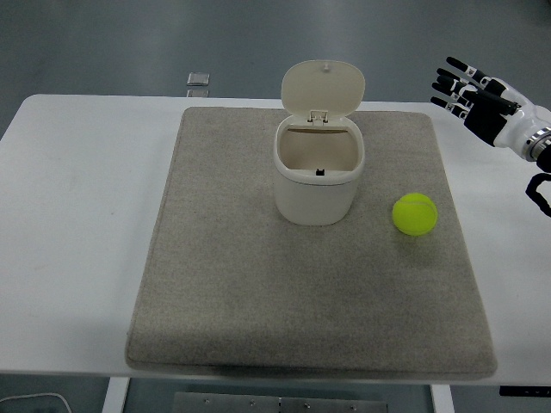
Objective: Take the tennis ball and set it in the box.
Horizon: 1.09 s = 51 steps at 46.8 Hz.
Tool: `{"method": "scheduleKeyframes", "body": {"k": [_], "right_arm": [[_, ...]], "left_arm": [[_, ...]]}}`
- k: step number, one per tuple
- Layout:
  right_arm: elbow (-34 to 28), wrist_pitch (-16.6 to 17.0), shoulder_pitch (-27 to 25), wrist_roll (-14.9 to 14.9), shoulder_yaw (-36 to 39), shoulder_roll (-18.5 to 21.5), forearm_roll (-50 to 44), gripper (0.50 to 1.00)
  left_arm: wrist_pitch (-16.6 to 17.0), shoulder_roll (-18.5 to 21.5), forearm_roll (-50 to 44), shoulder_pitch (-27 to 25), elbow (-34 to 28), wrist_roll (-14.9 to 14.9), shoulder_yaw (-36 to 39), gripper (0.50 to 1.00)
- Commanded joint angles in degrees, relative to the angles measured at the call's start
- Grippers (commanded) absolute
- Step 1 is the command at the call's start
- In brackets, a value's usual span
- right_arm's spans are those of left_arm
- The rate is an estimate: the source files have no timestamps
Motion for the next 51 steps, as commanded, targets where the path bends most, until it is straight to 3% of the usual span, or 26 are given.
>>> {"method": "scheduleKeyframes", "body": {"k": [1, 27, 47, 51], "right_arm": [[-0.02, 0.15, 0.03, 0.05, 0.21, -0.39, 0.07, 0.921], [0.15, 2.00, 1.17, 0.23, -0.49, -0.83, -0.28, 0.921], [0.24, 5.07, 1.61, 0.67, -0.23, -2.15, -11.27, 0.919], [1.38, 6.22, 1.44, 0.75, -0.05, -3.90, -13.81, 0.919]], "left_arm": [[0.00, 0.00, 0.00, 0.00, 0.06, 0.01, 0.00, 0.992], [0.00, 0.00, 0.00, 0.00, -0.03, -0.08, 0.00, 0.992], [0.00, 0.00, 0.00, 0.00, -0.03, -0.08, 0.00, 0.992], [0.00, 0.00, 0.00, 0.00, -0.03, -0.08, 0.00, 0.992]]}}
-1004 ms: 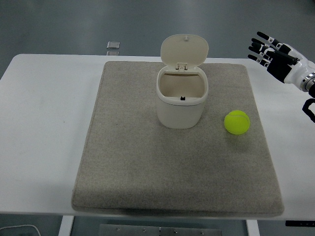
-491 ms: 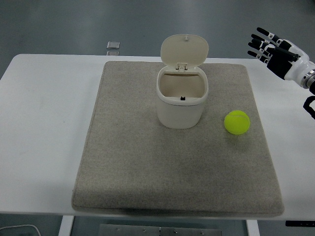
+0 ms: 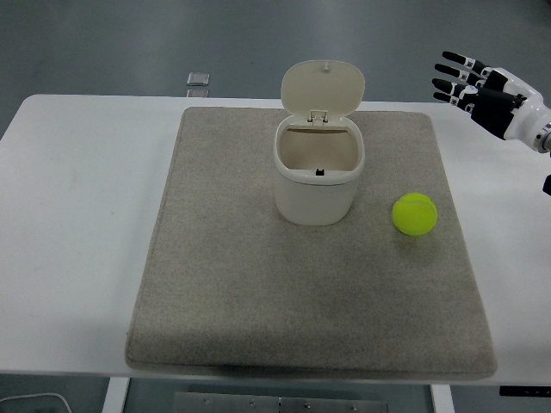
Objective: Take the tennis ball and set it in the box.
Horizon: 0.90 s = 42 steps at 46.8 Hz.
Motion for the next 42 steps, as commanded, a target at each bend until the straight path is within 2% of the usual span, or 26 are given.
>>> {"method": "scheduleKeyframes", "body": {"k": [1, 6, 14, 26, 42], "right_arm": [[1.55, 1.15, -0.17, 0.09, 0.24, -2.05, -2.59, 0.919], [3.31, 1.50, -0.26, 0.26, 0.60, -3.37, -7.77, 0.919], [3.58, 1.68, -0.26, 2.11, 0.60, -4.78, -16.65, 0.919], [9.29, 4.14, -0.70, 4.39, 0.33, -8.29, -28.68, 0.917], [15.18, 4.75, -2.90, 11.51, 0.07, -9.79, -51.54, 0.915]], "left_arm": [[0.00, 0.00, 0.00, 0.01, 0.07, 0.02, 0.00, 0.992], [0.00, 0.00, 0.00, 0.01, -0.02, 0.02, 0.00, 0.992], [0.00, 0.00, 0.00, 0.01, -0.02, -0.07, 0.00, 0.992], [0.00, 0.00, 0.00, 0.01, 0.07, 0.02, 0.00, 0.992], [0.00, 0.00, 0.00, 0.01, -0.02, -0.06, 0.00, 0.992]]}}
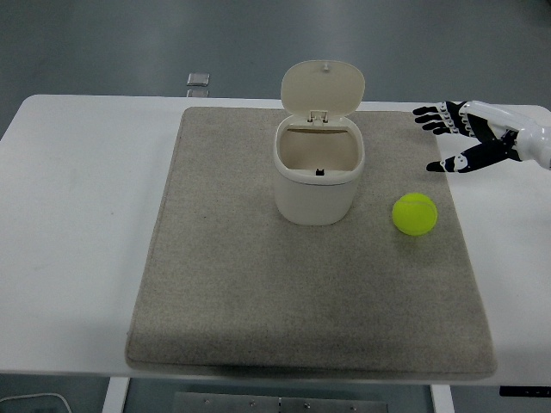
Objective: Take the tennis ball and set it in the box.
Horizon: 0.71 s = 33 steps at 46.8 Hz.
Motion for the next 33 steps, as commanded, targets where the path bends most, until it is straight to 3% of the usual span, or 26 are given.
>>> {"method": "scheduleKeyframes", "body": {"k": [1, 11, 33], "right_arm": [[1.70, 0.00, -0.35, 2.23, -0.34, -0.62, -4.45, 0.915], [5.66, -0.27, -2.63, 6.37, -0.69, -2.38, -15.79, 0.915], [8.21, -6.07, -7.11, 7.69, -0.87, -1.42, -24.32, 0.915]], "left_arm": [[0.00, 0.00, 0.00, -0.01, -0.06, 0.03, 0.00, 0.992], [0.00, 0.00, 0.00, -0.01, -0.06, 0.03, 0.00, 0.992], [0.00, 0.00, 0.00, -0.01, 0.03, 0.03, 0.00, 0.992]]}}
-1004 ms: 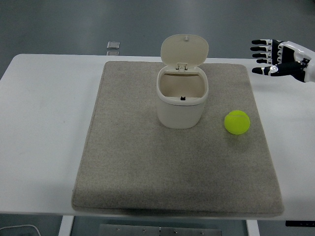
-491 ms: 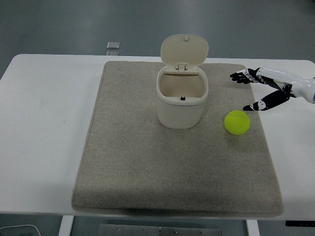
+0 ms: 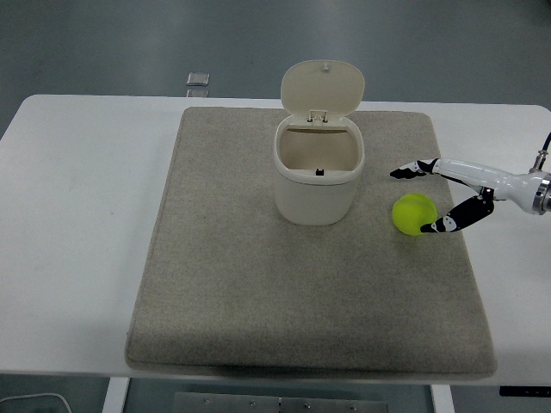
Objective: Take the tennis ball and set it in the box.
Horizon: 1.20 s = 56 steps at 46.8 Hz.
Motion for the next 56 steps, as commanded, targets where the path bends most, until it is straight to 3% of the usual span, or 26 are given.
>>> {"method": "scheduleKeyframes", "body": {"k": [1, 31, 40, 56], "right_arm": [[0.01, -0.20, -0.58, 0.00, -0.04, 0.35, -0.91, 0.915], [-0.52, -2.04, -2.16, -0.44, -0.21, 0.62, -3.28, 0.901], [-0.61, -2.31, -2.16, -0.44, -0.56, 1.23, -4.07, 0.803], [-0.61, -2.40, -2.16, -0.44, -0.83, 1.23, -4.16, 0.691]], "left_arm": [[0.00, 0.00, 0.00, 0.00, 0.08, -0.02, 0.00, 0.992], [0.00, 0.00, 0.00, 0.00, 0.08, 0.06, 0.00, 0.992], [0.00, 0.00, 0.00, 0.00, -0.01, 0.06, 0.00, 0.992], [0.00, 0.00, 0.00, 0.00, -0.01, -0.03, 0.00, 0.992]]}}
